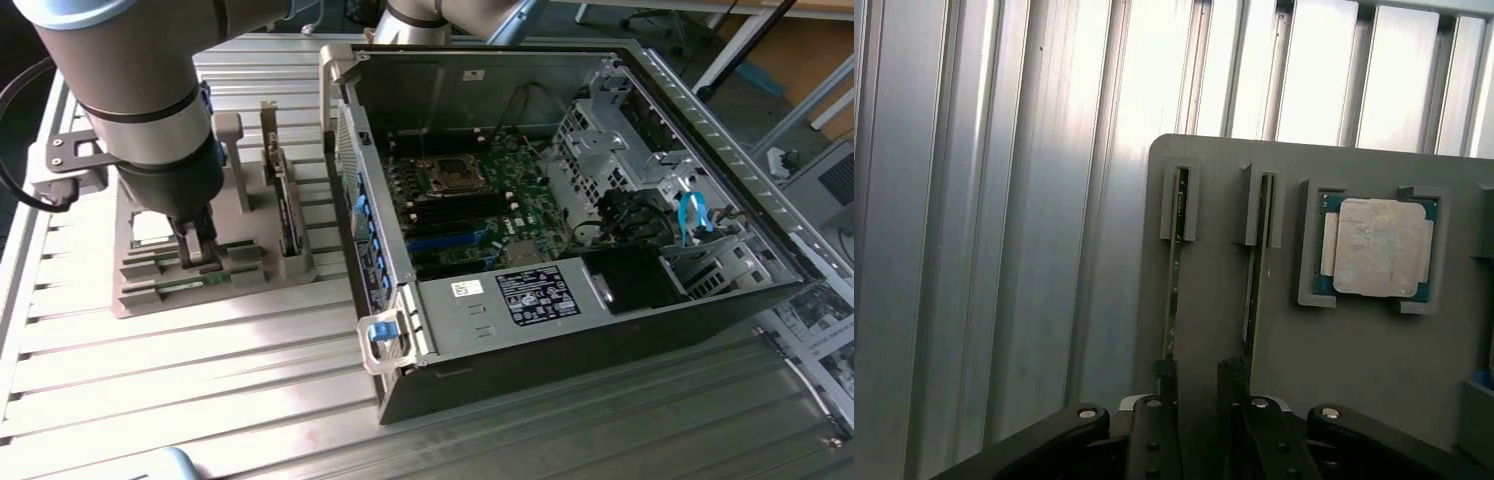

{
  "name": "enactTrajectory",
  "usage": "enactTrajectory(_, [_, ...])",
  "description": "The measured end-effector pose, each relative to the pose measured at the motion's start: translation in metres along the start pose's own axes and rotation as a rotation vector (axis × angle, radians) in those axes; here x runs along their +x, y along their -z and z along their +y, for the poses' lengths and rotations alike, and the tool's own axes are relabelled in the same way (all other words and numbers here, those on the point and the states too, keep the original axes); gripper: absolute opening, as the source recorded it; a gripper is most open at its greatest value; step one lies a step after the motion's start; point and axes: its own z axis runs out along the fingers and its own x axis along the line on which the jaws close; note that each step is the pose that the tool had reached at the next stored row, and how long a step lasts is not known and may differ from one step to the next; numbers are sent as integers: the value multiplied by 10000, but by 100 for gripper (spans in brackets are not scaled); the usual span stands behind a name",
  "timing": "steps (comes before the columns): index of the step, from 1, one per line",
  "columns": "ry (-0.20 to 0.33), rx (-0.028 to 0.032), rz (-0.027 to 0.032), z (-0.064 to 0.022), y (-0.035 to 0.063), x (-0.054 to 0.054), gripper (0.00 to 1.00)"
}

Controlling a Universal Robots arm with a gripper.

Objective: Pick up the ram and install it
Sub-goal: 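Pick up the ram and move it above insertion slot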

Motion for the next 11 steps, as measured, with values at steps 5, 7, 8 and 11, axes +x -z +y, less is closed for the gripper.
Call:
enactTrajectory(5, [0, 0, 0, 10, -12, 32, 30])
enactTrajectory(7, [0, 0, 1, 15, -16, 45, 30])
enactTrajectory(8, [0, 0, 0, 18, -19, 51, 30])
enactTrajectory(11, [0, 1, 0, 25, -26, 68, 30])
